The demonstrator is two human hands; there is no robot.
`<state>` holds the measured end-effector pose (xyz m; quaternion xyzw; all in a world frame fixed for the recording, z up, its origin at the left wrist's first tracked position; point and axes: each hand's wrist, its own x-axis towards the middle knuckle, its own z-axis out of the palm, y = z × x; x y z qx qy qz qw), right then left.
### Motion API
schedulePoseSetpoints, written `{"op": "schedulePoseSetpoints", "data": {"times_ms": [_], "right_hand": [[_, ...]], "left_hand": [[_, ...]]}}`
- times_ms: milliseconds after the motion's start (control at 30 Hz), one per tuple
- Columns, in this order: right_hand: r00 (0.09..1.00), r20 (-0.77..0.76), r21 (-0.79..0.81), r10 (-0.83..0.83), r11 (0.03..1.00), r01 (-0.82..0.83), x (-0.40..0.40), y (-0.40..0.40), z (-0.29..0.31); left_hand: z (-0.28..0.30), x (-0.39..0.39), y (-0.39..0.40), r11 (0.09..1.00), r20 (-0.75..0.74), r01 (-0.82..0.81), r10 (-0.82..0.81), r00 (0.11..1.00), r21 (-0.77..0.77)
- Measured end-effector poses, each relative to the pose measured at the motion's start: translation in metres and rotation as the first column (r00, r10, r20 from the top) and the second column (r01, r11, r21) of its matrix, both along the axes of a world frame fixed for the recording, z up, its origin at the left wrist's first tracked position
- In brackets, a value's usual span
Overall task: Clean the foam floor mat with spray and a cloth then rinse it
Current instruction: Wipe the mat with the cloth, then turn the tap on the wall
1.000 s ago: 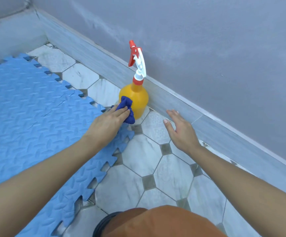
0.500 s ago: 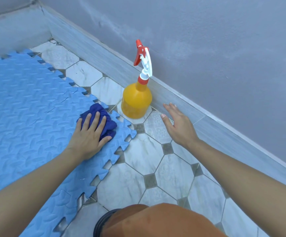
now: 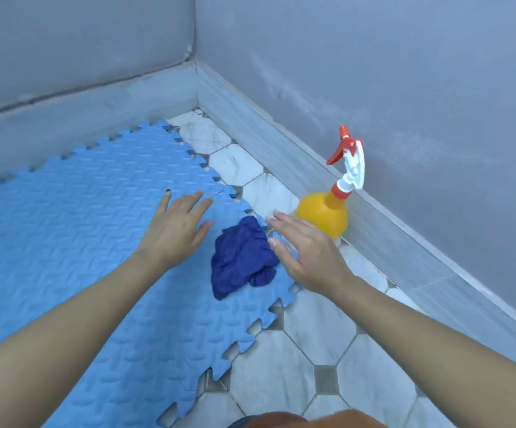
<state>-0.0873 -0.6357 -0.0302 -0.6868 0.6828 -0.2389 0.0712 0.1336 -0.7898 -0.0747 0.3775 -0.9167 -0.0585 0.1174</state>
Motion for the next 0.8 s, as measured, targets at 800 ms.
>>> {"op": "schedulePoseSetpoints", "data": {"times_ms": [800], "right_hand": [[0.953, -0.127, -0.388, 0.274, 0.871, -0.302, 0.225, -0.369, 0.326]], "left_hand": [[0.256, 0.247, -0.127, 0.678, -0.067, -0.595, 0.634, 0.771, -0.432]]}}
